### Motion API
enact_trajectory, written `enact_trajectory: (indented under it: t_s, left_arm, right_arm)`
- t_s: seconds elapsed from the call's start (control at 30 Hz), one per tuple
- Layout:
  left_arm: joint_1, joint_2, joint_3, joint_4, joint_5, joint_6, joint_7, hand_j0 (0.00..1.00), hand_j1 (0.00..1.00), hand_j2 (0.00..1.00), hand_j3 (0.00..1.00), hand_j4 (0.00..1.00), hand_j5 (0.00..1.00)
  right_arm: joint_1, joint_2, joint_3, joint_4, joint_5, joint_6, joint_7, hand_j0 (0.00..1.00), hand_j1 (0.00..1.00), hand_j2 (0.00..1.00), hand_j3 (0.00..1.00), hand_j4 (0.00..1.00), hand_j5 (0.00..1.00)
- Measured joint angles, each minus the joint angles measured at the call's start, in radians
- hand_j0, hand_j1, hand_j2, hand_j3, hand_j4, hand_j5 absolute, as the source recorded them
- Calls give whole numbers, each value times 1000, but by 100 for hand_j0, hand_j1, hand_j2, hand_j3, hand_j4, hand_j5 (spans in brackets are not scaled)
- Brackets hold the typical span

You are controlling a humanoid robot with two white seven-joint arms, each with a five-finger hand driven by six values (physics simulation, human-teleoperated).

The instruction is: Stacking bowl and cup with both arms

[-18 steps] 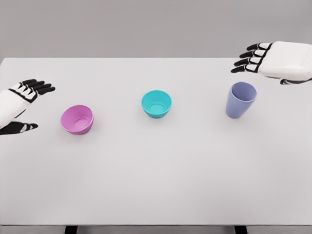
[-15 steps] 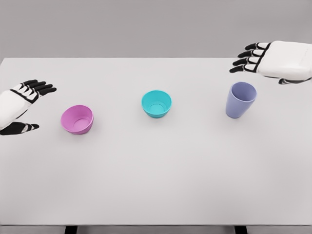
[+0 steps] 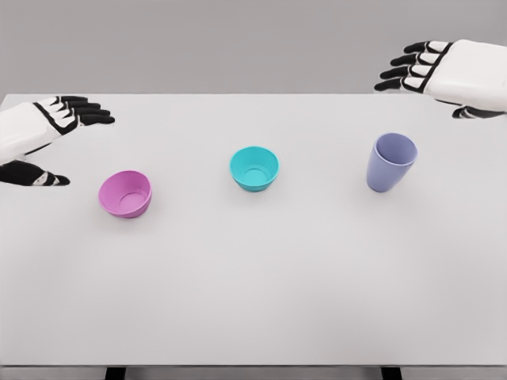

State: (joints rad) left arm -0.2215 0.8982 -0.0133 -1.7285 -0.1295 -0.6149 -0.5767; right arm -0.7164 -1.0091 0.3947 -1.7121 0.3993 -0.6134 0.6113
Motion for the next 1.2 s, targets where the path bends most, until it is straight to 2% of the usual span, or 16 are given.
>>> enact_trajectory:
  t_s: [0.07, 0.13, 0.23, 0.3, 0.4, 0.47, 0.53, 0.8, 1.0, 1.2]
  left_arm:
    - [-139, 55, -135, -10, 74, 4, -16, 100, 100, 100, 100, 100, 100]
    - [-225, 102, -284, -16, 133, 30, -25, 100, 100, 100, 100, 100, 100]
    - [-309, 135, -469, -19, 187, 117, -31, 100, 100, 100, 100, 100, 100]
    - [-337, 147, -537, -21, 218, 177, -33, 100, 100, 100, 100, 100, 100]
    - [-363, 176, -589, -23, 263, 251, -34, 100, 100, 100, 100, 100, 100]
    - [-432, 188, -634, -24, 278, 303, -35, 100, 100, 100, 100, 100, 100]
    - [-467, 196, -689, -24, 289, 355, -34, 100, 100, 100, 100, 100, 100]
    - [-470, 202, -798, -25, 297, 481, -35, 100, 100, 100, 100, 100, 100]
    - [-472, 201, -820, -24, 286, 530, -34, 100, 100, 100, 100, 100, 100]
    - [-472, 195, -824, -24, 196, 520, -34, 97, 97, 97, 97, 97, 97]
  right_arm:
    - [17, 6, -4, 1, 0, 0, 0, 100, 100, 100, 100, 100, 100]
    - [20, 8, -8, 1, 0, 0, 0, 100, 100, 100, 100, 100, 100]
    - [21, 7, -12, 1, 0, 0, 0, 100, 100, 100, 100, 100, 100]
    - [22, 5, -14, 2, 0, 0, 0, 100, 100, 100, 100, 100, 100]
    - [21, 7, -15, 2, 0, 0, 0, 100, 100, 100, 100, 100, 100]
    - [28, 8, -15, 2, 0, 0, 0, 100, 100, 100, 100, 100, 100]
    - [28, 4, -16, 2, 0, 0, 0, 100, 100, 100, 100, 100, 100]
    - [28, 3, -17, 3, 0, 0, 0, 100, 100, 100, 100, 100, 100]
    - [28, 7, -17, 3, 0, 0, 0, 100, 100, 100, 100, 100, 100]
    - [31, 9, -17, 3, 0, 0, 0, 100, 100, 100, 100, 100, 100]
